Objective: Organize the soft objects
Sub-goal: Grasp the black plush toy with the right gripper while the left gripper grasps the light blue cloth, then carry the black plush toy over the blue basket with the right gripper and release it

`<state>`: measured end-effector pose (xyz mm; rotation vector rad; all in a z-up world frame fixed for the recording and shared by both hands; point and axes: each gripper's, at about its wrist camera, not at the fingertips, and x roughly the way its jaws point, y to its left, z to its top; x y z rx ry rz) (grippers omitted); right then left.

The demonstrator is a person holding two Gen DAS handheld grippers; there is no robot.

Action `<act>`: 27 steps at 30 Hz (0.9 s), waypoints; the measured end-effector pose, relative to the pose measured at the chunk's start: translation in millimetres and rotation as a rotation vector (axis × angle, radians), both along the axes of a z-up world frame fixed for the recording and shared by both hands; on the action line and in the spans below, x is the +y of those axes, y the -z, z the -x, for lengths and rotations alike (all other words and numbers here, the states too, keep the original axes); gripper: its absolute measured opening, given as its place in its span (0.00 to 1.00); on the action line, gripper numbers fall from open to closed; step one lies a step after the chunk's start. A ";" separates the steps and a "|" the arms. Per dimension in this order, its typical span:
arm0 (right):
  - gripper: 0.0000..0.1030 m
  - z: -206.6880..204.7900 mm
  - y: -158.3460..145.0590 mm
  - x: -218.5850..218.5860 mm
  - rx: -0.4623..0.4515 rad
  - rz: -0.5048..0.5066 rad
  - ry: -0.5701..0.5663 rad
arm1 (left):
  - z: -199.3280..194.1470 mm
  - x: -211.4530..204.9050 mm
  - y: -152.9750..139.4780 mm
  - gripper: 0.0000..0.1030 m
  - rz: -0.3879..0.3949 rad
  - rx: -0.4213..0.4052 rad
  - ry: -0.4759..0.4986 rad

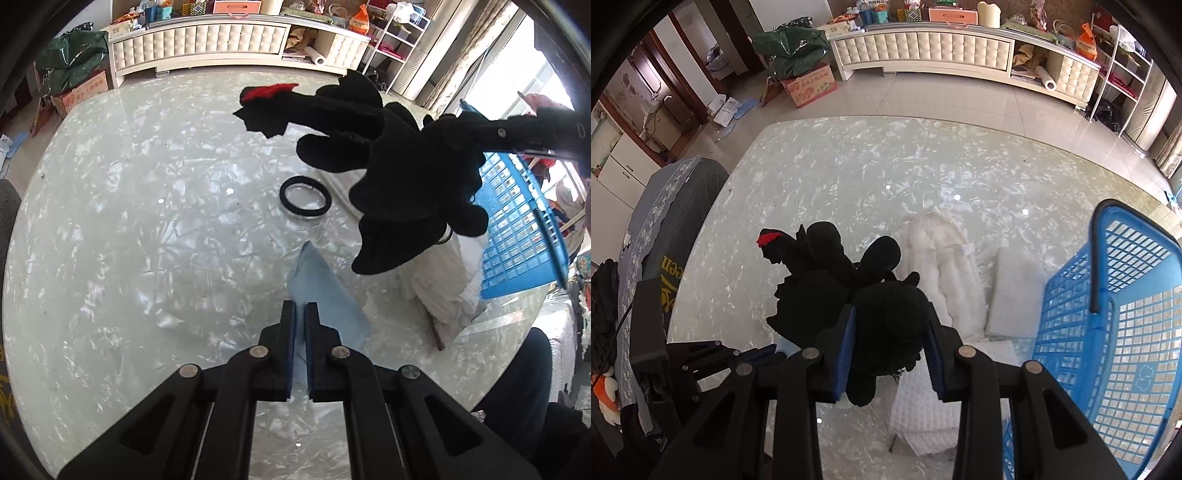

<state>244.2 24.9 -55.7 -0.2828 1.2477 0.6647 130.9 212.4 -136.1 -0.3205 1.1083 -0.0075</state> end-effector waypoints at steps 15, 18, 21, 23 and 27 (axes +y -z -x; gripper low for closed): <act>0.32 9.0 -43.4 -37.2 -0.061 -0.034 0.009 | -1.9 -27.7 -80.5 0.04 -0.046 -0.091 -0.009; 0.32 9.5 -48.9 -47.1 -0.068 -0.045 0.019 | -2.4 -36.4 -96.7 0.04 -0.070 -0.112 0.004; 0.32 9.1 -54.9 -56.5 -0.076 -0.051 0.026 | -7.8 -43.2 -112.6 0.04 -0.100 -0.123 0.010; 0.32 8.3 -60.7 -67.8 -0.080 -0.060 0.032 | -8.5 -45.3 -119.9 0.04 -0.113 -0.129 0.013; 0.32 9.7 -68.9 -78.8 -0.092 -0.074 0.035 | -10.7 -56.4 -133.0 0.04 -0.132 -0.137 0.020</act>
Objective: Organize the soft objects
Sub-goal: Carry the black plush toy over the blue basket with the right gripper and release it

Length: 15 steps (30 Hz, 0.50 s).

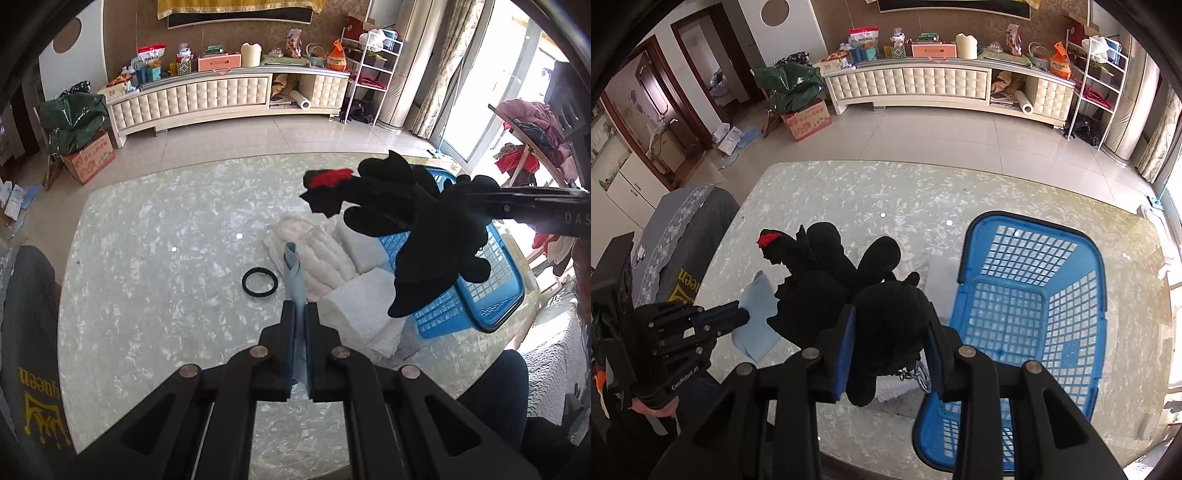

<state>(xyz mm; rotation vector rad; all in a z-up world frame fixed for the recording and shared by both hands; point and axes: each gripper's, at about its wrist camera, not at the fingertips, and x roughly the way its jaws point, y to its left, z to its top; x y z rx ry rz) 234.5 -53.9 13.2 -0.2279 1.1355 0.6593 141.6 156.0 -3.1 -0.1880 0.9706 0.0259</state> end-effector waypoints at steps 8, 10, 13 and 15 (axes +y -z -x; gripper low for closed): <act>0.32 -1.8 -10.1 -37.0 -0.012 -0.029 0.020 | -10.5 -24.1 -11.4 0.04 -0.010 -0.002 0.046; 0.32 -1.6 -10.4 -45.0 -0.016 -0.022 0.030 | -13.7 -31.4 -11.9 0.04 -0.010 -0.001 0.063; 0.32 -2.2 -8.5 -59.1 -0.012 -0.017 0.045 | -17.8 -41.6 -13.8 0.04 0.000 -0.001 0.085; 0.32 -3.3 -6.4 -66.2 -0.008 -0.011 0.055 | -20.3 -47.4 -13.7 0.04 0.006 0.000 0.099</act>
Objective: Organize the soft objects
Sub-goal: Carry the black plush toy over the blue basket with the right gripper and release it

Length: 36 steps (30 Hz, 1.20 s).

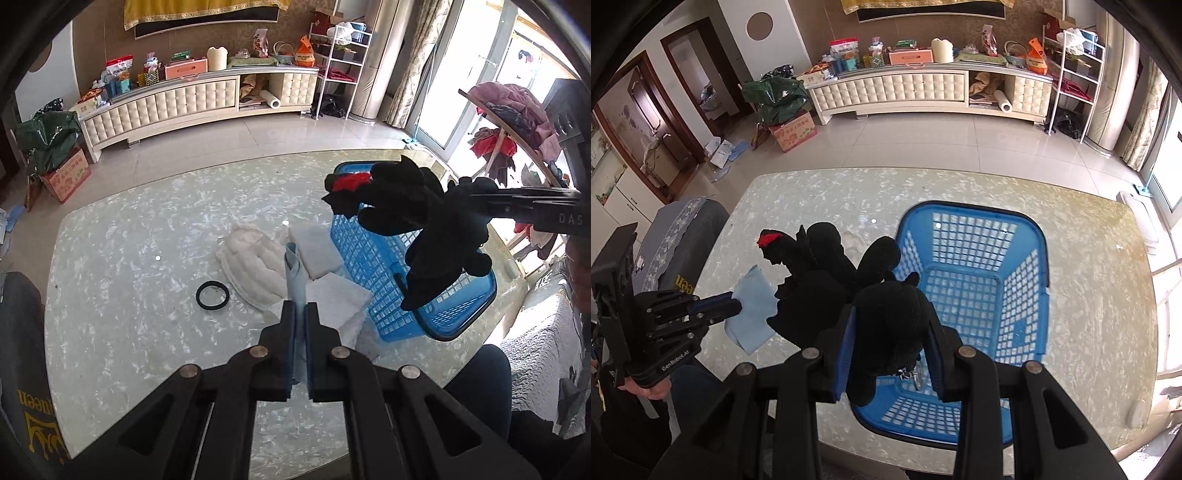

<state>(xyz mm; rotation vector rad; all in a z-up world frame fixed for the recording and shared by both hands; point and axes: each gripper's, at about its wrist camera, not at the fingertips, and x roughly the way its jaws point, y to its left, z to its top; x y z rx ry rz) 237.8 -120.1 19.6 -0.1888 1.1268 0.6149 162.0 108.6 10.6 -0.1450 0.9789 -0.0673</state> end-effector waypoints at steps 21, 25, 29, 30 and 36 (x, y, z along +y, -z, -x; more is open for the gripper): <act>0.27 -17.3 55.9 -31.3 0.121 0.093 0.008 | -19.8 -37.8 15.2 0.04 -0.009 0.049 0.059; 0.27 -19.2 63.8 -32.3 0.144 0.111 0.000 | -22.8 -41.2 18.5 0.04 -0.010 0.058 0.063; 0.23 -19.3 70.7 -29.8 0.156 0.154 -0.005 | -23.8 -43.7 21.9 0.04 -0.011 0.065 0.069; 0.21 -17.4 72.9 -29.3 0.162 0.164 -0.008 | -24.0 -44.2 22.5 0.04 -0.011 0.067 0.071; 0.17 -4.2 78.6 -23.8 0.180 0.198 -0.026 | -26.5 -47.8 27.0 0.04 -0.004 0.073 0.082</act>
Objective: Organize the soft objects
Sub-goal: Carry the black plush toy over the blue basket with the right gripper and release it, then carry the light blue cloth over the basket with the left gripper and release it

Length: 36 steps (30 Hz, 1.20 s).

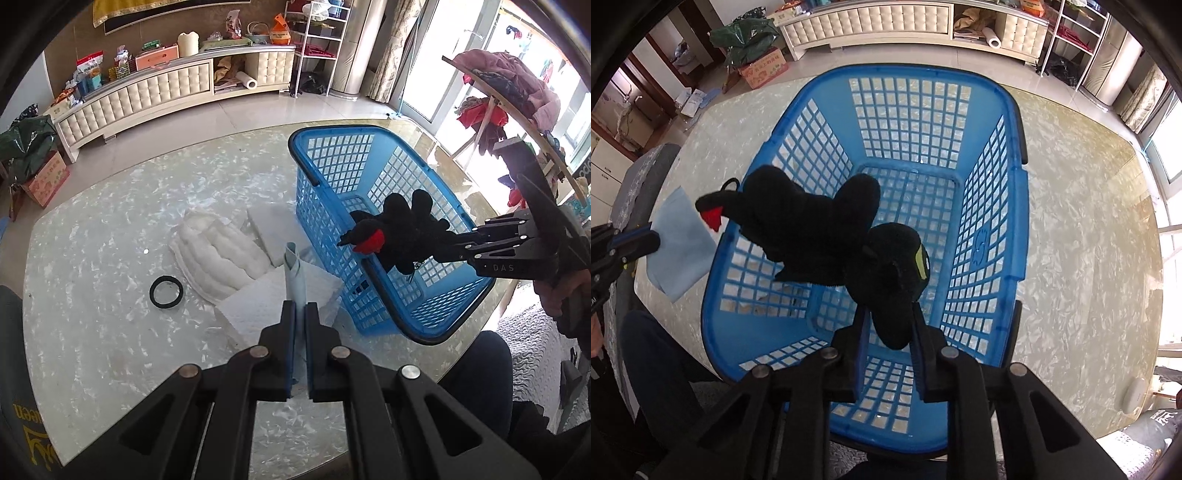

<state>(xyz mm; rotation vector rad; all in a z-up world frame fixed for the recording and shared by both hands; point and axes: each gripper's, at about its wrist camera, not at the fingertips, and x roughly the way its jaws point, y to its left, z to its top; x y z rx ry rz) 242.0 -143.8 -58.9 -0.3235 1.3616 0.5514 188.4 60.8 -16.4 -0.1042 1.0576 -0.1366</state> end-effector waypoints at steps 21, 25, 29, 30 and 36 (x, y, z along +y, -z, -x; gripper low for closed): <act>0.52 24.3 -18.2 5.9 -0.087 0.118 -0.002 | 4.8 -8.7 2.2 0.04 0.015 -0.001 0.017; 0.67 30.9 -24.3 6.9 -0.106 0.109 -0.002 | 9.7 -9.8 -0.9 0.04 0.019 -0.008 0.016; 0.83 35.7 -28.1 6.1 -0.135 0.093 0.006 | 14.6 -9.2 -5.0 0.04 0.018 -0.018 0.013; 0.88 36.8 -28.9 6.9 -0.141 0.093 0.009 | 15.4 -9.3 -6.2 0.04 0.017 -0.020 0.012; 0.97 31.5 -31.9 16.9 -0.168 0.100 0.014 | 17.6 -8.4 -12.6 0.04 0.006 -0.027 0.011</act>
